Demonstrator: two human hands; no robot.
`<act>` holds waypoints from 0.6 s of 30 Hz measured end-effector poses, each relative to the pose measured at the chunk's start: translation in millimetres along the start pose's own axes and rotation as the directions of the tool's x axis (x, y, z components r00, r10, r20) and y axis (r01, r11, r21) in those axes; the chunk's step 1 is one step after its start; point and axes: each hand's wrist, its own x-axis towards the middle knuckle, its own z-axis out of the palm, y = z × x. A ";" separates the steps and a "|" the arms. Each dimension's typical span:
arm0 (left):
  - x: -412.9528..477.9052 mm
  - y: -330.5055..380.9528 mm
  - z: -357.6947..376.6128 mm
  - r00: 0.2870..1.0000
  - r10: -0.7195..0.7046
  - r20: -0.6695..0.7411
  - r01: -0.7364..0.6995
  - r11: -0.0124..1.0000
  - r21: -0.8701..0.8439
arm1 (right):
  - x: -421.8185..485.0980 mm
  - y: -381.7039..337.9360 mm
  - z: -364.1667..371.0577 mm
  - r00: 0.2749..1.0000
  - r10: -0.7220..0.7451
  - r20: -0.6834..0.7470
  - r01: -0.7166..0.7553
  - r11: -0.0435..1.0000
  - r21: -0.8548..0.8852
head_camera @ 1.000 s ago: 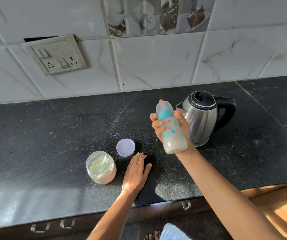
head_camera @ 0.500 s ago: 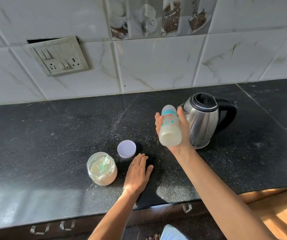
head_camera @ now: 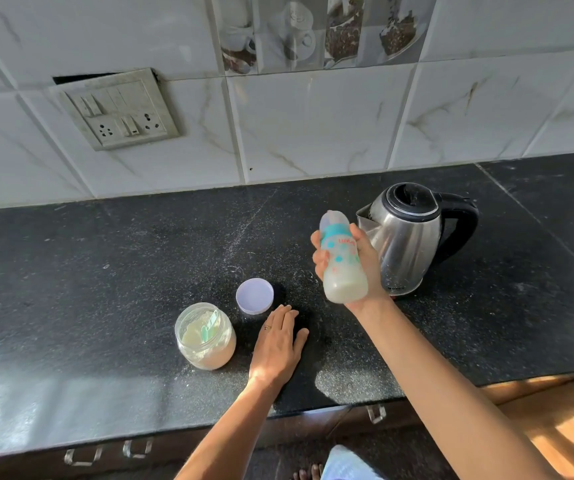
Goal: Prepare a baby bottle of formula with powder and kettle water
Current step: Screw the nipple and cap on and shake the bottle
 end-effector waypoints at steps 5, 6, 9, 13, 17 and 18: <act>-1.2 0.0 0.2 1.000 -0.006 0.004 0.006 1.000 -0.005 | 0.8 0.3 -0.6 1.000 0.012 0.002 -0.012 1.000 0.017; -1.0 0.2 -0.1 1.000 -0.005 0.003 0.005 1.000 -0.003 | -0.7 1.2 -0.5 0.999 0.003 0.053 0.001 0.997 -0.073; -0.1 0.8 -1.4 1.000 -0.013 0.014 0.013 1.000 -0.008 | -5.1 0.4 9.0 0.994 0.014 0.105 -0.011 0.999 -0.032; -0.3 -1.0 -0.2 0.999 -0.024 0.033 0.024 1.000 -0.017 | -0.7 -2.3 6.5 0.999 -0.007 0.043 -0.003 0.974 0.225; 0.0 -1.8 1.2 0.999 -0.025 0.031 0.025 0.999 -0.020 | -6.5 0.8 7.6 0.978 -0.059 0.201 0.086 0.988 -0.125; 0.3 -1.8 1.2 0.999 -0.028 0.030 0.029 0.999 -0.022 | -7.2 0.3 10.2 0.982 -0.070 0.177 0.097 0.984 -0.149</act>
